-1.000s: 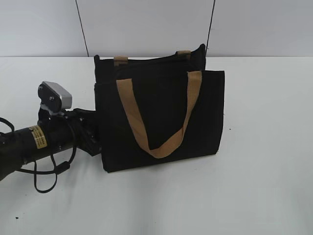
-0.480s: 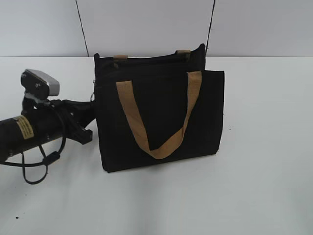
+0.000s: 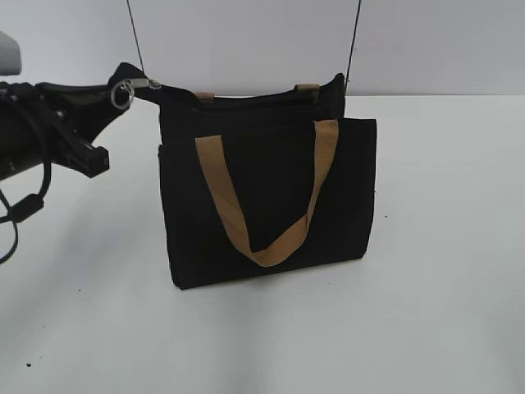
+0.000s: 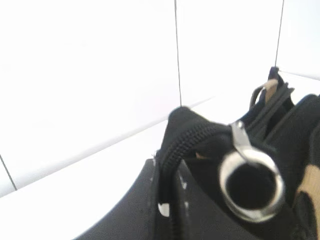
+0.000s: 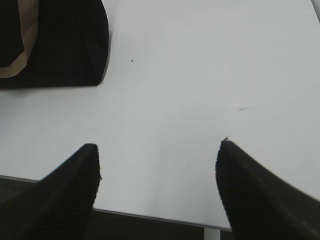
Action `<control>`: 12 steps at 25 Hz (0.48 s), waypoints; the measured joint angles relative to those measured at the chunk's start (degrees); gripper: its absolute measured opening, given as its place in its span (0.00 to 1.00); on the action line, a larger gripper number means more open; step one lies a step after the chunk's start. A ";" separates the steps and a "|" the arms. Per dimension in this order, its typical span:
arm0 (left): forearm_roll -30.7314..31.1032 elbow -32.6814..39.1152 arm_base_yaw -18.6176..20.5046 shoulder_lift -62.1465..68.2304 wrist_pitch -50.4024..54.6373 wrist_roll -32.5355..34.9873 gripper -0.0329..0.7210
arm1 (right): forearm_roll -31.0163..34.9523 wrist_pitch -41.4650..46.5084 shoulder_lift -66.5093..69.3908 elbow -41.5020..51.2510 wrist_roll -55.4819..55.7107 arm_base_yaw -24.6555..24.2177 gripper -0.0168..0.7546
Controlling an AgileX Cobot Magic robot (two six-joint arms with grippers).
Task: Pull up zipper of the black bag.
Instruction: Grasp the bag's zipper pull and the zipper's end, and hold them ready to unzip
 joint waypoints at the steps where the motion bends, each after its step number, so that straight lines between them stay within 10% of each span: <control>1: 0.00 0.00 0.00 -1.57 0.34 -0.56 0.09 | 0.00 0.00 0.00 0.00 0.00 0.00 0.74; 12: 1.58 0.00 0.00 -4.99 1.12 -4.01 0.09 | 0.36 -0.05 0.00 0.00 -0.06 0.00 0.74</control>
